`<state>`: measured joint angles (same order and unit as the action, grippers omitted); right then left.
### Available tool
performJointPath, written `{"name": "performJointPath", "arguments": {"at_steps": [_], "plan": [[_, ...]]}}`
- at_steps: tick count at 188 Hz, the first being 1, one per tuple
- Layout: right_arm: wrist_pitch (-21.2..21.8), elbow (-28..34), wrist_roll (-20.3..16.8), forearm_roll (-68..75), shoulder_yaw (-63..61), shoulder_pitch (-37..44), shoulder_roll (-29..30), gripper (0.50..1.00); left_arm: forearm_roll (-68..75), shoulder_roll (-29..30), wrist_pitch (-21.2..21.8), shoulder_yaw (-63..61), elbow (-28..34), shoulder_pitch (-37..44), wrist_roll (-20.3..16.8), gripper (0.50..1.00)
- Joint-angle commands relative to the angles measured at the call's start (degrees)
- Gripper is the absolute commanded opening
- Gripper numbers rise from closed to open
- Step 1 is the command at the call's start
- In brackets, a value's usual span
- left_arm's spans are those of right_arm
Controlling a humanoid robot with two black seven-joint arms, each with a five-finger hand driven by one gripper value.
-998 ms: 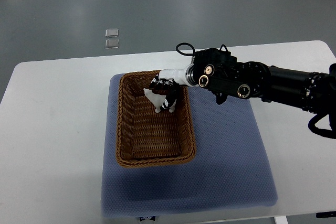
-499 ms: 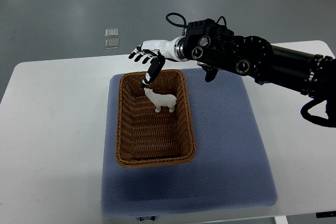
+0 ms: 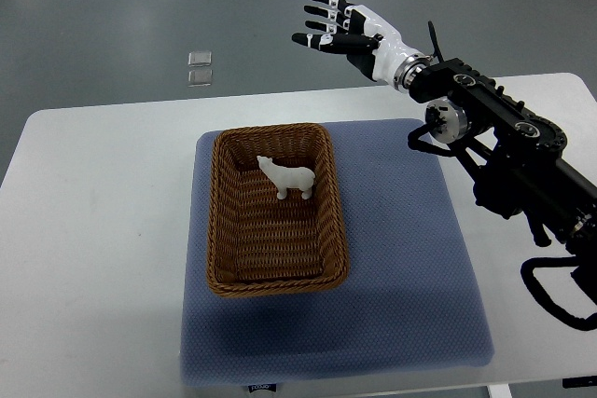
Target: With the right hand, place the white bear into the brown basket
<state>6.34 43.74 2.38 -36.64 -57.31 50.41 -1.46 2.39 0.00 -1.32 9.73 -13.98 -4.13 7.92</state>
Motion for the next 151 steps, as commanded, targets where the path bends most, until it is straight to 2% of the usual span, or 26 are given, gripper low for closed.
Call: {"name": "performJointPath", "arguments": {"at_steps": [1,28,65,100,130,151], "plan": [[0.0,-0.5,0.5,5.7,-5.4,-3.2,0.8,0.905,0.0,0.0,0.0,0.0,0.0,0.0,0.0,1.000],[-0.1,-3.0,0.5,15.2,-7.1,-4.9,0.1,0.923,0.0,0.0,0.0,-0.1,0.0,0.0,0.0,1.000],[0.0,-8.9,0.5,28.8,-8.7,-5.0,-0.2,0.924,0.1,0.0,0.0,-0.1,0.0,0.0,0.0,1.000],[0.4,-10.3,0.8,35.3,-8.6,-5.2,0.0,0.924,0.0,0.0,0.0,-0.1,0.0,0.0,0.0,1.000],[1.1,-10.3,5.4,35.7,-8.7,-5.7,0.0,0.924,0.1,0.0,0.0,0.0,0.0,0.0,0.0,1.000],[4.4,-10.3,6.8,35.7,-8.6,-5.8,0.1,0.924,0.0,0.0,0.0,0.0,0.1,0.0,0.0,1.000]]}}
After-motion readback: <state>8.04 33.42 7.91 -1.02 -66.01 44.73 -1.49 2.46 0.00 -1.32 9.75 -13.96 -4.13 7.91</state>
